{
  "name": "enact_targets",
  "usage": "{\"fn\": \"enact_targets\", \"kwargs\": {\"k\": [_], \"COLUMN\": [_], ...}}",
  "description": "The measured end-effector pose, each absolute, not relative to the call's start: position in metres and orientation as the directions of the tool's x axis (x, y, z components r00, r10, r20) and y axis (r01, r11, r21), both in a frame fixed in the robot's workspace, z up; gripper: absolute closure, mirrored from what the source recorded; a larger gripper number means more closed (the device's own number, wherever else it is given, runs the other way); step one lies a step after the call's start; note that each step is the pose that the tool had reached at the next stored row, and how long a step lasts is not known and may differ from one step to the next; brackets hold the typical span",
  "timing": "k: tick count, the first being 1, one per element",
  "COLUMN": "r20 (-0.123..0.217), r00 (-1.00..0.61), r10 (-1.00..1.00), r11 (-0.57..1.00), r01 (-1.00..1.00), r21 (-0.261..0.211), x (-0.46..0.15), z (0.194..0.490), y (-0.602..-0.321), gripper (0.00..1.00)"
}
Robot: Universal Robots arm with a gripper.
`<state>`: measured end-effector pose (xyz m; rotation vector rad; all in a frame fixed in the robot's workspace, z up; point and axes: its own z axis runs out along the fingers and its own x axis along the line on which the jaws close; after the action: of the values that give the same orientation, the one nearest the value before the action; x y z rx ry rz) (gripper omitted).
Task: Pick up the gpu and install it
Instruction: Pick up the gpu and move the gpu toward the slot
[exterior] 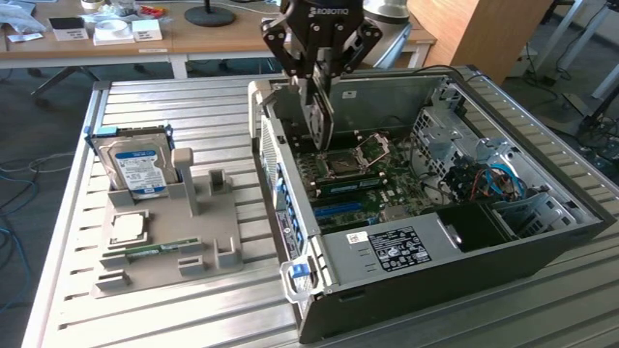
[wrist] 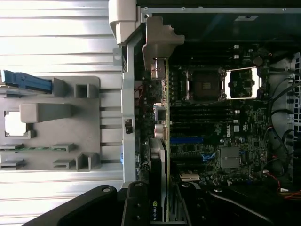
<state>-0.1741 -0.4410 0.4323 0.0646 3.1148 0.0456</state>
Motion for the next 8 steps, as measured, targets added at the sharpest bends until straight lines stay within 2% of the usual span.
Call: {"fn": "enact_targets", "kwargs": {"k": [6,8], "r20": [-0.025,-0.025], "r00": [-0.999,-0.999], "r10": [0.042,0.042], "r11": [0.999,0.999], "r01": [0.041,0.041], "r21": [0.03,0.03], "x": [-0.155,-0.126], "z": [0.432,0.432], "y": [-0.441,-0.441], "gripper": [0.73,0.73]}}
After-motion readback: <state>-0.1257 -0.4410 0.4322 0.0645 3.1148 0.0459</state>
